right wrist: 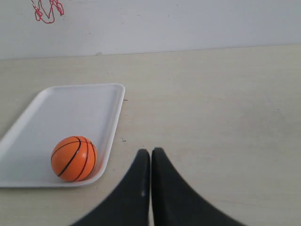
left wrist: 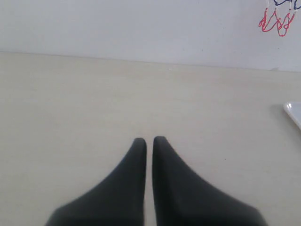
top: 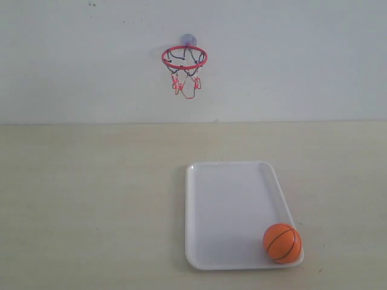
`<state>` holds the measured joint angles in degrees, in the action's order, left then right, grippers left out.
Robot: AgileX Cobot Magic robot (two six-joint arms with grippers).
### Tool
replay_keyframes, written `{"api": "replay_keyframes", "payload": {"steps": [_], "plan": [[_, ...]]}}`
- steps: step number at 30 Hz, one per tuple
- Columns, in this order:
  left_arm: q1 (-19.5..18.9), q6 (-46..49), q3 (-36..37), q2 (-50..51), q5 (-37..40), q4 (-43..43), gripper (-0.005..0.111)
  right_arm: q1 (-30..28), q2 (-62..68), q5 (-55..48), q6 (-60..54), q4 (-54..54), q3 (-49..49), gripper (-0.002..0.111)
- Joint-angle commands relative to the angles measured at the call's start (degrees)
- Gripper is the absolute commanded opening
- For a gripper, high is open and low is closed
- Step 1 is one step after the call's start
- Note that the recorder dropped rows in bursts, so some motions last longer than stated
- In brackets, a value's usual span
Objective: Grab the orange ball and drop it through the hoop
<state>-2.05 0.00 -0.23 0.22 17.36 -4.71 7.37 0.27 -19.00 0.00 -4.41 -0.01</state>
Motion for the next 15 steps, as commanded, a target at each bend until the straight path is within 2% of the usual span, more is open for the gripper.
{"api": "replay_keyframes", "payload": {"steps": [1,15], "plan": [[-0.15,-0.39,0.23,-0.22,-0.68,-0.31,0.004,0.09,-0.27,0.57,-0.30,0.18,0.01,0.000],[-0.15,-0.39,0.23,-0.22,-0.68,-0.31,0.004,0.09,-0.27,1.03,-7.48,4.95,0.01,0.000]]}}
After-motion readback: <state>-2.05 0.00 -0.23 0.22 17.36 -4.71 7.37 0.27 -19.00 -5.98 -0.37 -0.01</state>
